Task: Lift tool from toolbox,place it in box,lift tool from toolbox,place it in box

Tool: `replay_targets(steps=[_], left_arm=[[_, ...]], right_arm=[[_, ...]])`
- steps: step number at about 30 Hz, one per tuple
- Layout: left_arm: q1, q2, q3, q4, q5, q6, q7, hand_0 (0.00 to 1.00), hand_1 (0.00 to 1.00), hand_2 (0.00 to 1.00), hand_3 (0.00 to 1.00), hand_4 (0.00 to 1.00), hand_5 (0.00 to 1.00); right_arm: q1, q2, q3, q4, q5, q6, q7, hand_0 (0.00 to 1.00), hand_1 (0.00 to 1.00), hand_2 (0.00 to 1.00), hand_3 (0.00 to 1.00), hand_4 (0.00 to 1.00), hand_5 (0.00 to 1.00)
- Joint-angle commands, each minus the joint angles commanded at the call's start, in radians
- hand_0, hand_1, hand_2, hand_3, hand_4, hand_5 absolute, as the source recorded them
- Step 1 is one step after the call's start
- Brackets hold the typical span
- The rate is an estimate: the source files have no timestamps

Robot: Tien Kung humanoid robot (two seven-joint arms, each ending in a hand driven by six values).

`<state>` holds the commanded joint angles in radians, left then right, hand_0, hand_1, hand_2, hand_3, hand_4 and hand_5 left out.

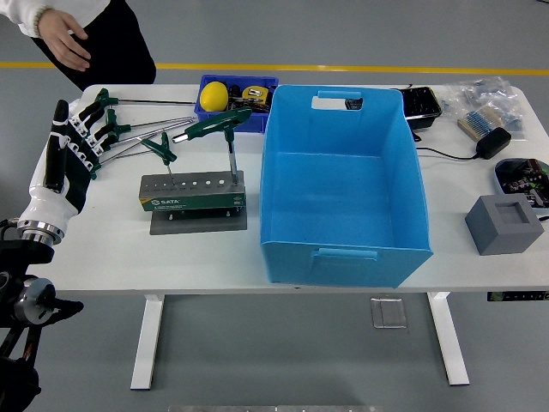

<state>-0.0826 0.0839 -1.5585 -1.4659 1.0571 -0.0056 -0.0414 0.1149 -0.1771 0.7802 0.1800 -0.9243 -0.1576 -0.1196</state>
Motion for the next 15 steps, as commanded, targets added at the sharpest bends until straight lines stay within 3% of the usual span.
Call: replay_targets(steps=[15], left_arm=[[-0.001, -0.002, -0.002, -0.001, 0.009, -0.001, 0.002, 0.862, 0.884, 0.953, 0.877, 0.998, 0.998]], right_arm=[[0.000, -0.002, -0.001, 0.000, -0.001, 0.001, 0.001, 0.588, 0.557, 0.655, 0.594, 0.807, 0.845]])
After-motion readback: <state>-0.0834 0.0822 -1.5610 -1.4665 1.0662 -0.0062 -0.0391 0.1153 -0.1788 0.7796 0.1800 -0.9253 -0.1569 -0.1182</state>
